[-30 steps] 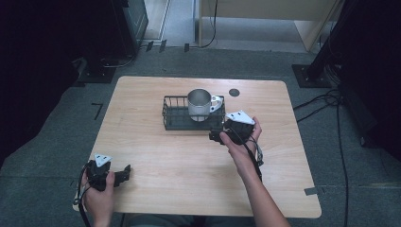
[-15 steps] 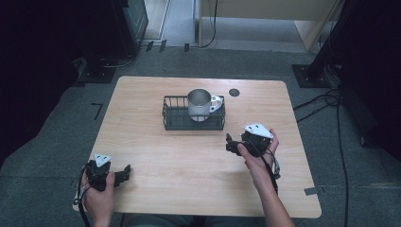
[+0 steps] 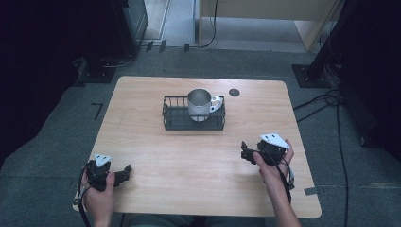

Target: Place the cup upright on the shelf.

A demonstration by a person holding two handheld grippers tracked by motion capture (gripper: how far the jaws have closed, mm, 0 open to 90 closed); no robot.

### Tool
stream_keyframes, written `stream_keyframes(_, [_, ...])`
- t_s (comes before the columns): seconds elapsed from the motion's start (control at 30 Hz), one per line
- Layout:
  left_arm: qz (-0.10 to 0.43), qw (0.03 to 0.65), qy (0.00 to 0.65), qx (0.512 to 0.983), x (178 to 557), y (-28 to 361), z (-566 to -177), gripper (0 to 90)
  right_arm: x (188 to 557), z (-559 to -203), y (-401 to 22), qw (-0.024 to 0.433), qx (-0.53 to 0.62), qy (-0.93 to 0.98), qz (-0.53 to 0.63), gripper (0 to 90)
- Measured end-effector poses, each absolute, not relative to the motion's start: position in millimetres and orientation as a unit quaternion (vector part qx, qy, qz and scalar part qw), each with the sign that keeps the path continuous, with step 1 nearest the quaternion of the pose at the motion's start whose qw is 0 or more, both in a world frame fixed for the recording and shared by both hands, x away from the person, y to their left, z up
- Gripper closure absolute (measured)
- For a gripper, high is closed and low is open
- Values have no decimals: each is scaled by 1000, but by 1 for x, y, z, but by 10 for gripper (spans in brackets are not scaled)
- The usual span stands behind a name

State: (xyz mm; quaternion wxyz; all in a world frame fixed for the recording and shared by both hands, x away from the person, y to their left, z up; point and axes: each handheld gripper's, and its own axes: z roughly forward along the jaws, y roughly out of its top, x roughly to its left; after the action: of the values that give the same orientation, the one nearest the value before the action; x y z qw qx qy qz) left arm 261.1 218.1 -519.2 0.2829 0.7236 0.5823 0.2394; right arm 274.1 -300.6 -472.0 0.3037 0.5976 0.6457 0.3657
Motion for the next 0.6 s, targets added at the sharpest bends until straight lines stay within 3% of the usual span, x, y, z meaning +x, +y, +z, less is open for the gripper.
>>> stream_keyframes(0.6, [239,283,582,724,261,218,-519,0,250,-492,-347,308,625,632,340,0])
